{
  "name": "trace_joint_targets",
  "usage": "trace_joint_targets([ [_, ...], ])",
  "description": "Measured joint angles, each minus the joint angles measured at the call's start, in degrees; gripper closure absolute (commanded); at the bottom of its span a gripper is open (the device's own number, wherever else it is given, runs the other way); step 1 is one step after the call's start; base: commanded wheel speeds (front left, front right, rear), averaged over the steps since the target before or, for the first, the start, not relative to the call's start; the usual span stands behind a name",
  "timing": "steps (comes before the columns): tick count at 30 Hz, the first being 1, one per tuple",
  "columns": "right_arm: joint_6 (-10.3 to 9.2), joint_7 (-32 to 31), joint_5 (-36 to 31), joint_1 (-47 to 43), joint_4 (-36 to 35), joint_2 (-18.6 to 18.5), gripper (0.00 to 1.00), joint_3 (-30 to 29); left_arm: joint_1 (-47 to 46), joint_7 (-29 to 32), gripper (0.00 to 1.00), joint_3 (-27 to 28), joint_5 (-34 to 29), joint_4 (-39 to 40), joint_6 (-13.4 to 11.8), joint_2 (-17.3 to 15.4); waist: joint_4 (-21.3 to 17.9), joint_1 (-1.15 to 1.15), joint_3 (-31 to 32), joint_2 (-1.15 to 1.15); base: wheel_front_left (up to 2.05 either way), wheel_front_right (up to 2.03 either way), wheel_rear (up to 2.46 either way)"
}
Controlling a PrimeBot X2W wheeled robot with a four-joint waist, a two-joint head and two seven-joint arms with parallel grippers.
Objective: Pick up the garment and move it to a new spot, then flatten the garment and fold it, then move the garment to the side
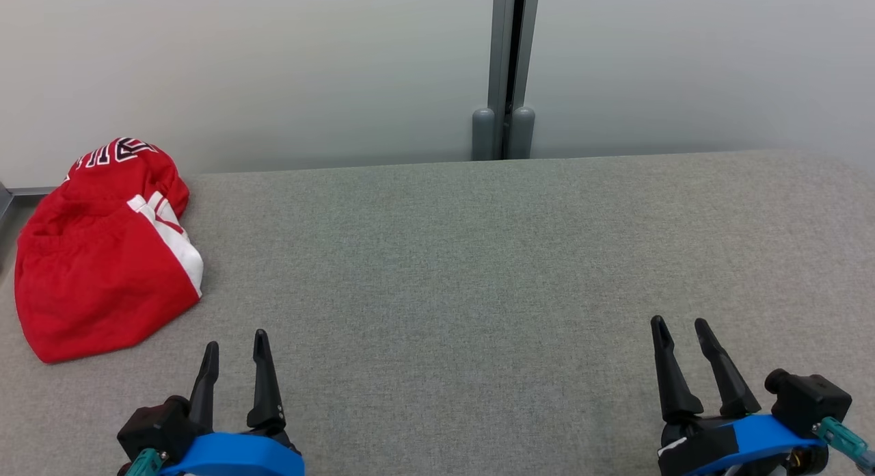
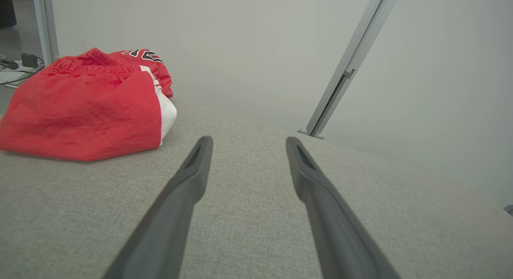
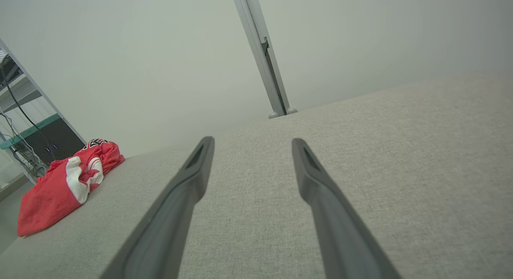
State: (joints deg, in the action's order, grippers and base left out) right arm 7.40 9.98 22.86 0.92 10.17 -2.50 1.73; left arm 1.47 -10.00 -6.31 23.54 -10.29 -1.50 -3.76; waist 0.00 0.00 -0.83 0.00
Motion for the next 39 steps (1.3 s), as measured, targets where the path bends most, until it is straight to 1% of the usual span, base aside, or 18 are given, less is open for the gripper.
trace_joint_targets([
  [18, 0.01, 2.2, -9.6, 0.0, 1.6, -0.1, 0.0, -0.3, 0.7, -2.2, 0.0, 1.2, -6.9, -2.5, 0.5, 0.5, 0.1, 0.0, 0.0, 0.0, 0.0, 0.0, 0.0],
  [39, 0.08, 4.5, -17.8, 0.0, 1.7, -0.2, 0.0, -0.2, 1.1, -4.5, 0.0, 1.9, -14.9, -4.2, 1.4, 0.7, -0.1, 0.0, -0.2, 0.0, 0.0, 0.0, 0.0],
])
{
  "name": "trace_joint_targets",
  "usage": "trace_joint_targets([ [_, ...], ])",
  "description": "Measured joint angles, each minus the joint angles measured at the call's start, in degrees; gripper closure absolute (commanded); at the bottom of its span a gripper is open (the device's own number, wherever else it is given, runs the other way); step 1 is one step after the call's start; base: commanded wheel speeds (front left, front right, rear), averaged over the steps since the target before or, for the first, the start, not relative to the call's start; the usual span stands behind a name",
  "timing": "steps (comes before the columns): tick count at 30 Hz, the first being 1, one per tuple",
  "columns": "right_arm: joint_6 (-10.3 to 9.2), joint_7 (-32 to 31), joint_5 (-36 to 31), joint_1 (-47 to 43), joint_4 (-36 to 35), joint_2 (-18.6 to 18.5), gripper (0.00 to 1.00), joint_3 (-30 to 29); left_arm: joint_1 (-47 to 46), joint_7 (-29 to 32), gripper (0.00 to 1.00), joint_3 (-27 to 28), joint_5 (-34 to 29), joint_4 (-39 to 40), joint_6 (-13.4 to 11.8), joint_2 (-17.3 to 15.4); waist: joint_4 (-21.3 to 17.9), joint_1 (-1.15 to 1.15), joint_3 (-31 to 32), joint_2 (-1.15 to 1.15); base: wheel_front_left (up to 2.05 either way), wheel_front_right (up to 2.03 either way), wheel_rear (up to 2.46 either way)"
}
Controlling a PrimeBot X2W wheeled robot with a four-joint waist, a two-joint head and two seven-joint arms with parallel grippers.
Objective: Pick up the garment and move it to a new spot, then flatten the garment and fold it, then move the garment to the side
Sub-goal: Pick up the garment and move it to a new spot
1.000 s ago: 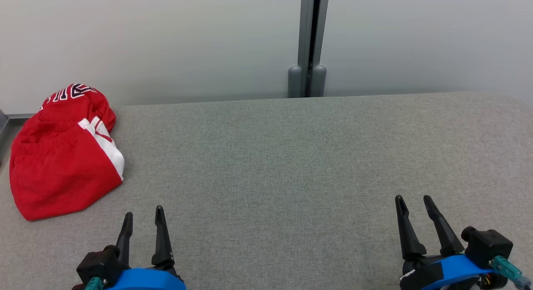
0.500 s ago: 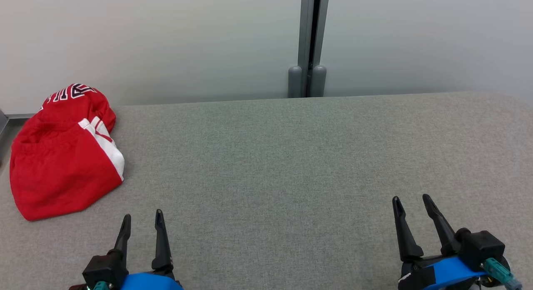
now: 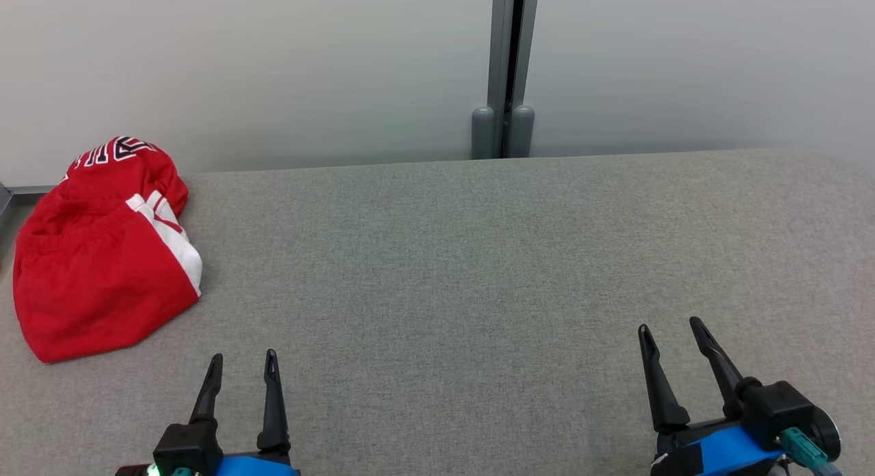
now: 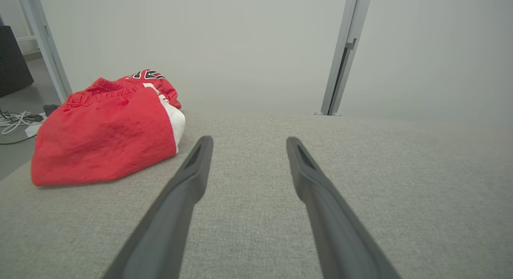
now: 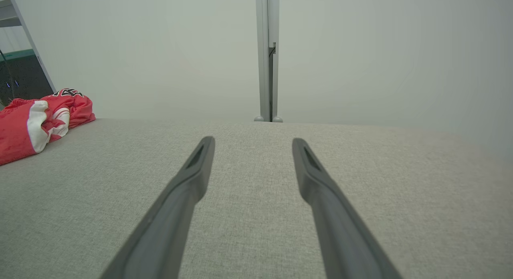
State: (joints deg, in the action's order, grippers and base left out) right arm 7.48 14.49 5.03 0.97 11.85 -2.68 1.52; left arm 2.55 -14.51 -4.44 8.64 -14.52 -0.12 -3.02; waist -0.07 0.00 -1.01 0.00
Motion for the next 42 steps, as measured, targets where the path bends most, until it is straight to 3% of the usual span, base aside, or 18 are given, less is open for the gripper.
trace_joint_targets([
  [6, 0.0, 0.5, -2.0, 0.0, 0.0, 0.0, 0.0, 0.0, 0.0, -0.5, 0.0, 0.0, -2.1, -0.6, 0.1, 0.0, 0.1, 0.0, -0.1, 0.0, 0.0, 0.0, 0.0],
  [31, 0.0, 0.5, -1.9, 0.0, 0.2, 0.0, 0.0, -0.5, 0.0, -0.5, 0.0, 0.0, -1.0, -2.1, 0.5, 0.1, 0.7, 0.0, 0.2, 0.0, 0.0, 0.0, 0.0],
  [36, 0.0, 0.5, -2.0, -1.4, -0.5, -0.1, 0.0, -2.6, -0.3, -0.5, 0.0, -0.7, -0.9, -2.1, 0.6, 0.1, 4.5, 0.0, 1.4, 0.0, 0.0, 0.0, 0.0],
  [42, 0.01, 0.5, -2.3, -2.1, -0.9, -0.1, 0.0, -2.8, 0.0, -0.5, 0.0, 0.3, -0.9, -1.8, 0.4, 0.1, 12.2, -0.01, 3.1, 0.0, 0.0, 0.0, 0.0],
])
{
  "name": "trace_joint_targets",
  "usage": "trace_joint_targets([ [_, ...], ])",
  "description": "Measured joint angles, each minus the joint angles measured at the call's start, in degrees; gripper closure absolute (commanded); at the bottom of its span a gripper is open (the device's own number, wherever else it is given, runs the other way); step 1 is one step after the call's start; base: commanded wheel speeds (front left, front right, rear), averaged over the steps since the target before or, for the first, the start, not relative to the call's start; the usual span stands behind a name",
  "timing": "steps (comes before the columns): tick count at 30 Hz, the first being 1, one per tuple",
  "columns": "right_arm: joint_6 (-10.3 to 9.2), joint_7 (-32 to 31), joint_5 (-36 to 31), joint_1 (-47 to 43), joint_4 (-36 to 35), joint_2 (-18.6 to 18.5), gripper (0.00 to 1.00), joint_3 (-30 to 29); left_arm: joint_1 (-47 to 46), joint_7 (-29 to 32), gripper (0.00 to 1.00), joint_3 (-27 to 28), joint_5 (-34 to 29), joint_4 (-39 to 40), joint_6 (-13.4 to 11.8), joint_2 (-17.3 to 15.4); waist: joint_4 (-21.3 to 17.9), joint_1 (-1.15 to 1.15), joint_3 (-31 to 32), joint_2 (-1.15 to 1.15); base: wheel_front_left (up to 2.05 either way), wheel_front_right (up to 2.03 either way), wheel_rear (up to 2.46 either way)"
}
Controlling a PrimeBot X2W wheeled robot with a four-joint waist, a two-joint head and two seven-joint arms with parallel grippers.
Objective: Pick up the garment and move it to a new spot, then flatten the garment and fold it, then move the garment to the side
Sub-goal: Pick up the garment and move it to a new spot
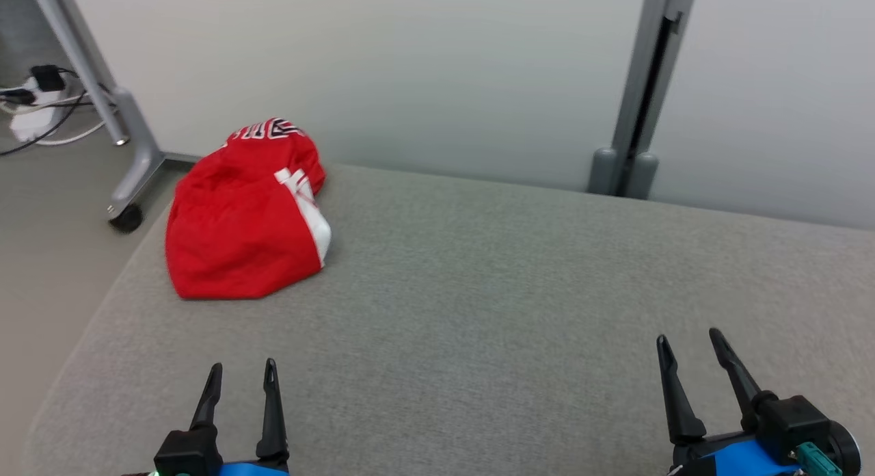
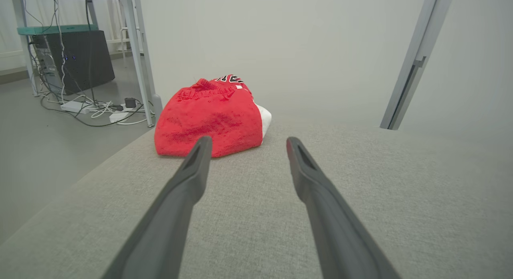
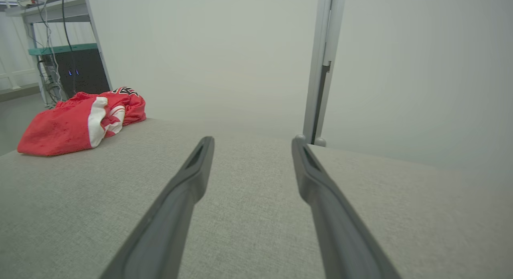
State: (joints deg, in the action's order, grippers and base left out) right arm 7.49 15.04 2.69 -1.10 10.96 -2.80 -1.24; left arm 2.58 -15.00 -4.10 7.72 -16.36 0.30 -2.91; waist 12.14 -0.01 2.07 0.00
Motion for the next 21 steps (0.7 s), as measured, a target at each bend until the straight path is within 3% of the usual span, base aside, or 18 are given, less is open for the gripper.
trace_joint_targets([
  [12, 0.0, 0.0, 1.3, -0.3, 0.5, 0.0, 0.0, 3.7, 1.5, 0.0, 0.0, 1.9, -0.7, 0.5, 0.7, -0.1, 14.5, 0.01, 0.7, 0.0, 0.0, 0.0, 0.0],
  [21, 0.0, 0.0, 1.5, -0.2, 0.6, 0.0, 0.0, 5.1, 2.5, 0.0, 0.0, 3.6, -1.0, 1.8, 0.8, -0.3, 16.7, 0.01, -0.7, 0.0, 0.0, 0.0, 0.0],
])
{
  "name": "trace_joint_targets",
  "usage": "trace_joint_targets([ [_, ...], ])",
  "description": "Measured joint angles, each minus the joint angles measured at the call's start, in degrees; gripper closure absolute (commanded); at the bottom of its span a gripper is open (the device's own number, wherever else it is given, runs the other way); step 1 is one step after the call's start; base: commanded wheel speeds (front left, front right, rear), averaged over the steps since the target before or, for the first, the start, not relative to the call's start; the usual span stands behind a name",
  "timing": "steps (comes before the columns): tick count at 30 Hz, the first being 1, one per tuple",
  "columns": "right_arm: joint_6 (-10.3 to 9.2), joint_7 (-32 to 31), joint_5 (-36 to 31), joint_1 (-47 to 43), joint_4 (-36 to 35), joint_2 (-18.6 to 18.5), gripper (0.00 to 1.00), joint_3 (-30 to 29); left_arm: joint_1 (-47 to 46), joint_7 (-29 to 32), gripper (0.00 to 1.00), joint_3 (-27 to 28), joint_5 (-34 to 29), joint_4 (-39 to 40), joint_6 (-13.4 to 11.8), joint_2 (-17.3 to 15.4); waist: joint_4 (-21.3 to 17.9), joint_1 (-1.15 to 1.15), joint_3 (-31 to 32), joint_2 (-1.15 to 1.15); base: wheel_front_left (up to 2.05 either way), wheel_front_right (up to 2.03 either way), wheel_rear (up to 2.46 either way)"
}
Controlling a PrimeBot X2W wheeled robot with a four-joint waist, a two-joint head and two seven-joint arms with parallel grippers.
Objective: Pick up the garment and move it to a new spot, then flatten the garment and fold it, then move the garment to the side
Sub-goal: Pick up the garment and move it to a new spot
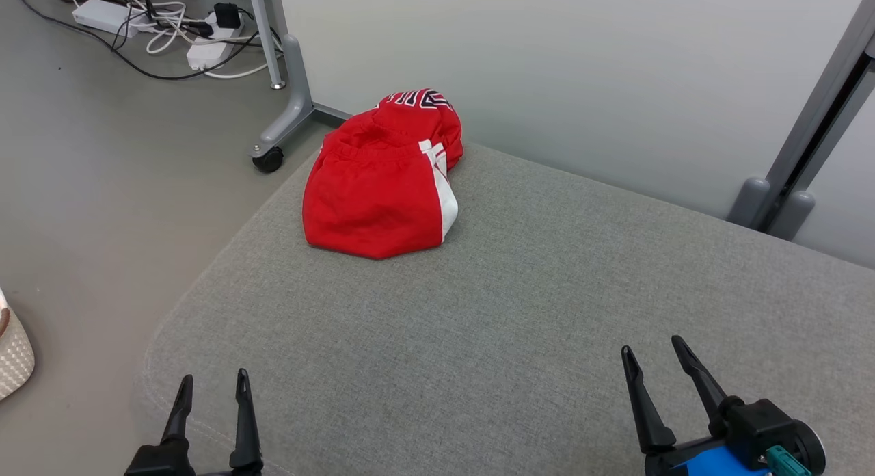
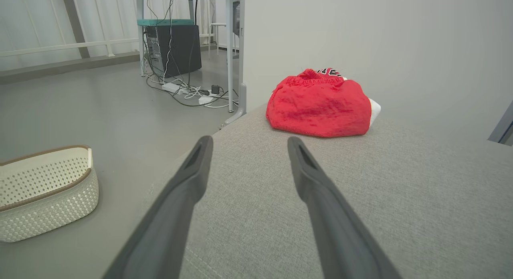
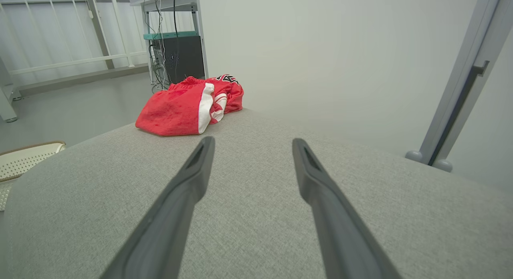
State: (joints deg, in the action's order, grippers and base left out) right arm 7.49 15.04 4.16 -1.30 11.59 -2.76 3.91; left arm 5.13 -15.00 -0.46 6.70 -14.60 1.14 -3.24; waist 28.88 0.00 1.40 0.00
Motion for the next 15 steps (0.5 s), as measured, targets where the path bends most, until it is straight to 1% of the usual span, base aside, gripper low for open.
trace_joint_targets([
  [3, 0.0, 0.0, -0.5, 0.1, -0.4, 0.0, 0.0, -0.1, -0.1, 0.0, 0.0, 0.8, -0.2, 1.0, 0.4, -0.8, -0.2, 0.0, -0.6, 0.0, 0.0, 0.0, 0.0],
  [7, 0.0, 0.0, -2.0, 0.7, -1.1, 0.0, 0.0, -0.9, -3.7, 0.0, 0.0, 3.3, -0.7, 4.9, 0.4, -4.3, -2.1, 0.0, -2.5, 0.0, 0.0, 0.0, 0.0],
  [9, 0.0, 0.0, -2.6, 0.8, -1.5, 0.0, 0.0, -1.7, -7.5, 0.0, 0.0, 4.4, -0.7, 6.7, 0.9, -6.7, -2.8, 0.0, -3.3, 0.0, 0.0, 0.0, 0.0],
  [11, 0.0, 0.0, -3.4, 0.8, -1.7, 0.0, 0.0, -2.1, -11.9, 0.4, 0.0, 5.8, -0.9, 8.2, 1.2, -9.9, -3.6, 0.0, -4.4, 0.0, 0.0, 0.0, 0.0],
  [15, 0.0, 0.0, -5.9, 1.7, -2.6, 0.0, 0.0, -1.8, -23.9, 3.7, 0.0, 7.2, -0.3, 10.3, 2.9, -15.4, -6.3, 0.01, -8.0, 0.0, 0.0, 0.0, 0.0],
])
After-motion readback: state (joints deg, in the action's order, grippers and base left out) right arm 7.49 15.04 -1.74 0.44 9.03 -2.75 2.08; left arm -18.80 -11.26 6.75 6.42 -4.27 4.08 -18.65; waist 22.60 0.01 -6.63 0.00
